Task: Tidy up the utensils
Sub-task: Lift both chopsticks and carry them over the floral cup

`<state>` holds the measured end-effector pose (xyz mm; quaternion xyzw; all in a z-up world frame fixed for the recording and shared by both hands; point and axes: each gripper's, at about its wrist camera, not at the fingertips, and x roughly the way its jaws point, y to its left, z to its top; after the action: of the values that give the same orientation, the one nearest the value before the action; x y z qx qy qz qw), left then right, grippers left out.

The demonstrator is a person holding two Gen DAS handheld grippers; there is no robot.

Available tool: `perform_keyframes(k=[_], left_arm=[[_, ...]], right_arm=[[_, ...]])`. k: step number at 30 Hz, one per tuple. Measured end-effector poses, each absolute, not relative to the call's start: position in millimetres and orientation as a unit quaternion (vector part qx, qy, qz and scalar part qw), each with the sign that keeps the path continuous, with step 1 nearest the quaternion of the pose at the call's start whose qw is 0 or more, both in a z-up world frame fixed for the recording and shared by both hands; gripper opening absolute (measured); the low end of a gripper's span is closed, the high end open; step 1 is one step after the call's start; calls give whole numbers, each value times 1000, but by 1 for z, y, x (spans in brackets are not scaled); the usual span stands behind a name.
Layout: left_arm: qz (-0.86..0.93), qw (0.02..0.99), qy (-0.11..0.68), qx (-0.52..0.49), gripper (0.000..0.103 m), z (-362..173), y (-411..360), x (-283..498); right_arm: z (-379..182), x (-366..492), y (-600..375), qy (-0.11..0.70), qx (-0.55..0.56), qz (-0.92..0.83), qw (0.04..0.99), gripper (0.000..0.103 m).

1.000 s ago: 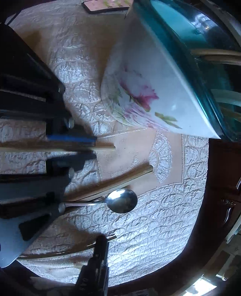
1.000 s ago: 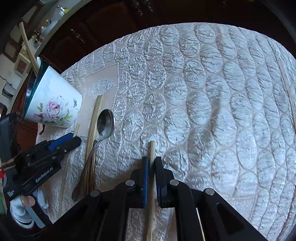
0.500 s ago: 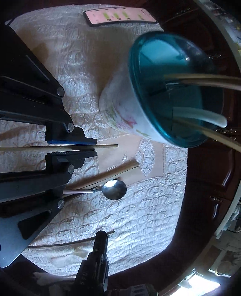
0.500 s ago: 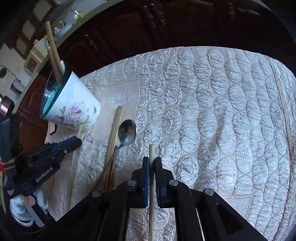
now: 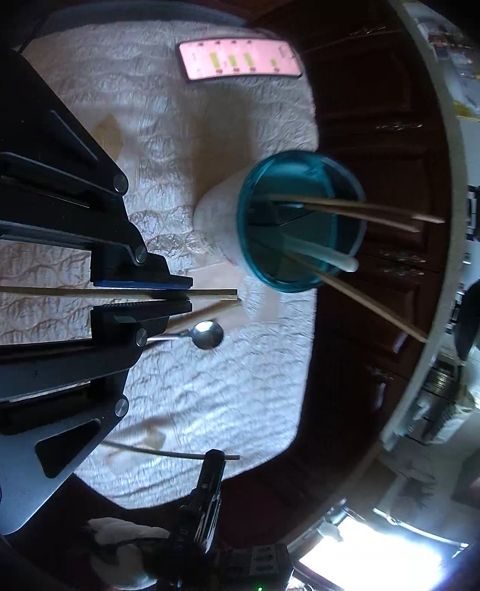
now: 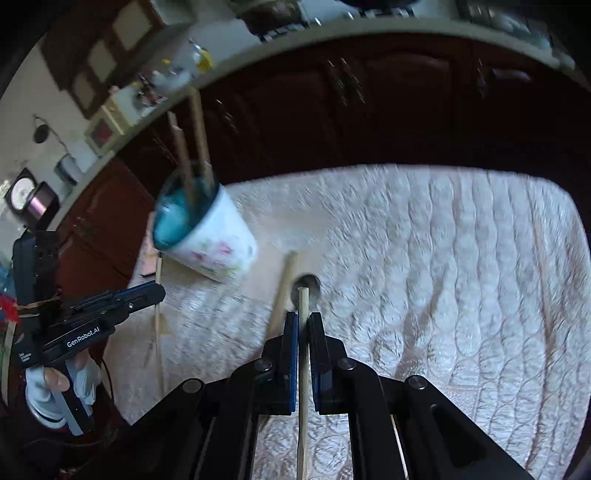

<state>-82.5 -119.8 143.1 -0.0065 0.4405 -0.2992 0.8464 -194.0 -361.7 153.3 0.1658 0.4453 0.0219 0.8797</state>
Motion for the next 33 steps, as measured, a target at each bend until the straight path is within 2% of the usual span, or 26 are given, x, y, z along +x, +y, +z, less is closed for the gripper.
perform_keyframes(k=[22,33], left_arm=[[-299,889,348,-19,4,244,-56,-118],[-282,902,328,-4,4,261,-54,-111]], right_arm=[[265,-188,-310,348,114,68,928,5],[296,-166,-287,317,101,83,939,5]])
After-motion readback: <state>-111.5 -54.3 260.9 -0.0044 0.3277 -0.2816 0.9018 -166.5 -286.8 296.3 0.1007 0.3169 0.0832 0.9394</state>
